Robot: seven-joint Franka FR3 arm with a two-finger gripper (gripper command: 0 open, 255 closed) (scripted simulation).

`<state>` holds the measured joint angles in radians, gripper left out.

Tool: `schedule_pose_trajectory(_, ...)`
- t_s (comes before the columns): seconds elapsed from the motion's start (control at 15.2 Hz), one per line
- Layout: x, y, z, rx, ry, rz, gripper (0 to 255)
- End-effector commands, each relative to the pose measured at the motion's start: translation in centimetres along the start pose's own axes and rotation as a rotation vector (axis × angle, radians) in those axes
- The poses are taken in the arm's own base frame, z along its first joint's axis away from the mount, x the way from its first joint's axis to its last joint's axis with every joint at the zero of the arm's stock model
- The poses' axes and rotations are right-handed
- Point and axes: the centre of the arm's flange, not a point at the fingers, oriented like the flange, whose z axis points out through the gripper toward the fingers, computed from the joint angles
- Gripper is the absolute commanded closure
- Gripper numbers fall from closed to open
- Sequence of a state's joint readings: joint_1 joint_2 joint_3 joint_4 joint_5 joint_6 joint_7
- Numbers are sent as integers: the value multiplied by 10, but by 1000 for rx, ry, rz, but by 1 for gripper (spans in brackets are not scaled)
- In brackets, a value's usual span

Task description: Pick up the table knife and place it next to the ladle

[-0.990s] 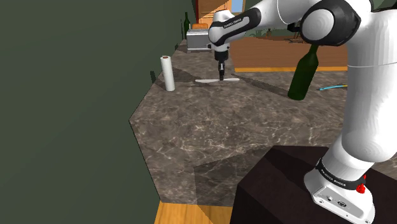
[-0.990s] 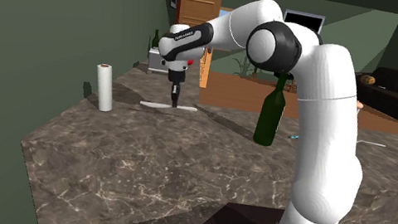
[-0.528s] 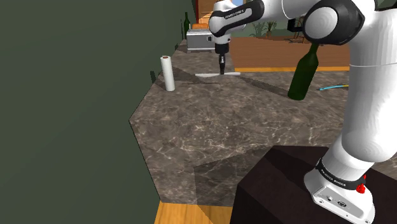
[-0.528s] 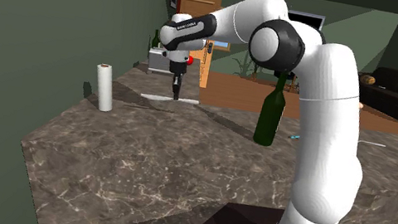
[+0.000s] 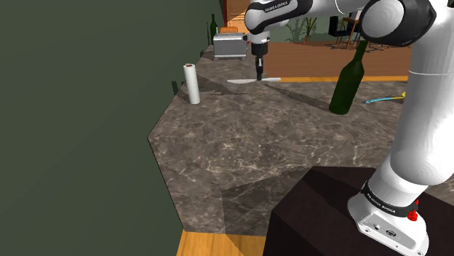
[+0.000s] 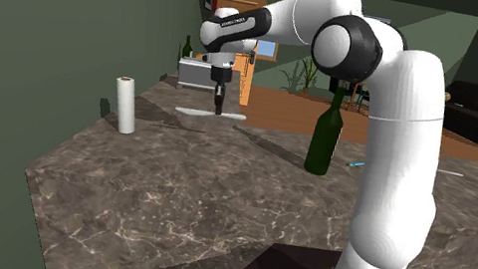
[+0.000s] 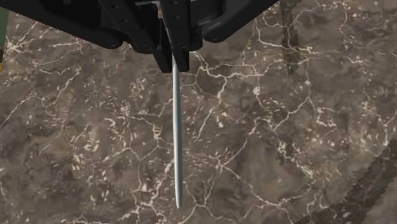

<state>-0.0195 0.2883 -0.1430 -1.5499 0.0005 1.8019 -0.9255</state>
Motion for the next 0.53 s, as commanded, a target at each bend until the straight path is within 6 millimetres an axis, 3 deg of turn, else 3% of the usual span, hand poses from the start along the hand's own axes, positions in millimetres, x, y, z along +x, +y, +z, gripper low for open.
schedule_pose_trajectory(0.0,-26,-7,1,0,0,0,255)
schedule_pose_trajectory(0.46,-114,-34,6,0,0,0,255)
